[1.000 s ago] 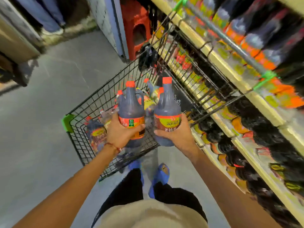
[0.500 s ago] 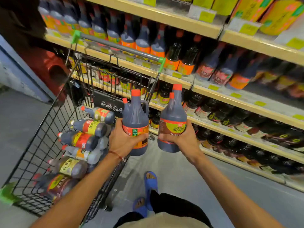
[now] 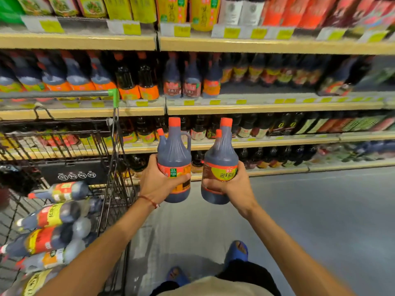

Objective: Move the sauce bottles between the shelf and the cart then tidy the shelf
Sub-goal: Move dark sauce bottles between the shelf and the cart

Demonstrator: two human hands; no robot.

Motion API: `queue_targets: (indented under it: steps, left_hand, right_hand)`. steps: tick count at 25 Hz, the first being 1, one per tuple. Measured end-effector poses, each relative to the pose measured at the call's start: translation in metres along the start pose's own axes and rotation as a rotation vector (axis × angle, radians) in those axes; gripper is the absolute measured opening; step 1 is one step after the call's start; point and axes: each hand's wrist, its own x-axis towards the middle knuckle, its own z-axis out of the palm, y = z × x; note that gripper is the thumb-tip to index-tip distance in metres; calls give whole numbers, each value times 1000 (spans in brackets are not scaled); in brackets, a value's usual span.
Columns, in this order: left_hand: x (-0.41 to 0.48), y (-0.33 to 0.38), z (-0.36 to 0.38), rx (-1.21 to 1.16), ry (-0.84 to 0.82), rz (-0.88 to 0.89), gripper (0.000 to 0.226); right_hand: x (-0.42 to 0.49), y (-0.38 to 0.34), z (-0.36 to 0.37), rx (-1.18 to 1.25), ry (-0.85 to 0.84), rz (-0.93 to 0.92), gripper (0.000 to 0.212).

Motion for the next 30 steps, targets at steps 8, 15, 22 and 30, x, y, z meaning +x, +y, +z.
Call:
queue_targets:
  steps: [8,15,22,30]
  left_hand:
    - [40,56,113,13,-55,22,95]
    - [69,105,227,129,-11,-3,88]
    - [109,129,277,123,73,41,72]
    - [201,129,293,76,24,33,74]
  right_hand:
    - [63,13,-110,31,71,-60,87]
    - [159,19,-222,-41,5,-102,92]
    - [240,4,-257,-93,-44,-108,96]
    - [310,-20,-238,-157,-14,-102,89]
